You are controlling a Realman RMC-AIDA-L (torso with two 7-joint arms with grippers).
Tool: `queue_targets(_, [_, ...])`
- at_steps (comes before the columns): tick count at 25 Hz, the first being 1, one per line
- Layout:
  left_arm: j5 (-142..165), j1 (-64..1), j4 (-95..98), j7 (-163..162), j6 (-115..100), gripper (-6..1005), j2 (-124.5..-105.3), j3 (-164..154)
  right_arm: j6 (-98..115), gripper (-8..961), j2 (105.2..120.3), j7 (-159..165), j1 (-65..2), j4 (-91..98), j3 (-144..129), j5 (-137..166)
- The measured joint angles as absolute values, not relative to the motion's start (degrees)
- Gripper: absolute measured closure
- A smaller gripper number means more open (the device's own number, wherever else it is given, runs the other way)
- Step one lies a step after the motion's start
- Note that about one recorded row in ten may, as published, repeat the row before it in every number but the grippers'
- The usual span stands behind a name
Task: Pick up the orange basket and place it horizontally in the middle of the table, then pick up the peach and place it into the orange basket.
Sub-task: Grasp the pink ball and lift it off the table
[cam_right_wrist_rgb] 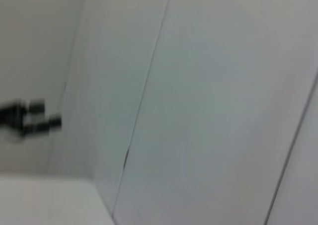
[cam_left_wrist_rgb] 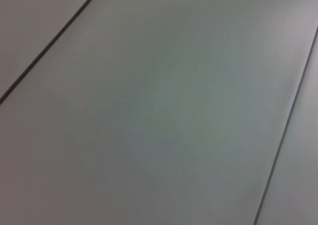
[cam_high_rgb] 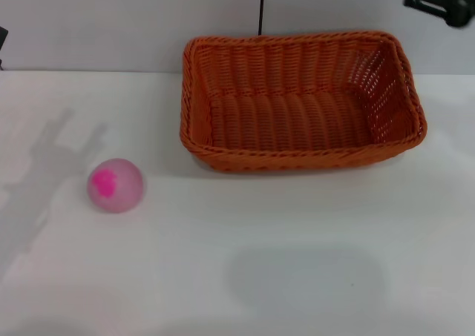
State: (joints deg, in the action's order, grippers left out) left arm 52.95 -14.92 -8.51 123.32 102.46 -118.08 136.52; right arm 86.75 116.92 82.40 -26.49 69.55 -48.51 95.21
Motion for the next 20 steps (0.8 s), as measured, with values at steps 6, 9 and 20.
queue_targets(6, [53.1,-14.7,-8.9,122.8,99.8,175,-118.00,135.1,88.7,530,118.98,76.6,-15.7,63.2,-48.7,77.7])
queue_targets(9, [53.2,-14.5,-8.9,122.8,97.4,176,-117.77,133.7,93.3,530,118.66,71.8,-13.0,53.2,-46.2,68.5])
queue_targets(20, [62.5,-11.2,-15.4,123.8,88.9,178,-116.51,132.8,103.3,530,118.46,54.2,-10.8,20.8,-17.2,63.5])
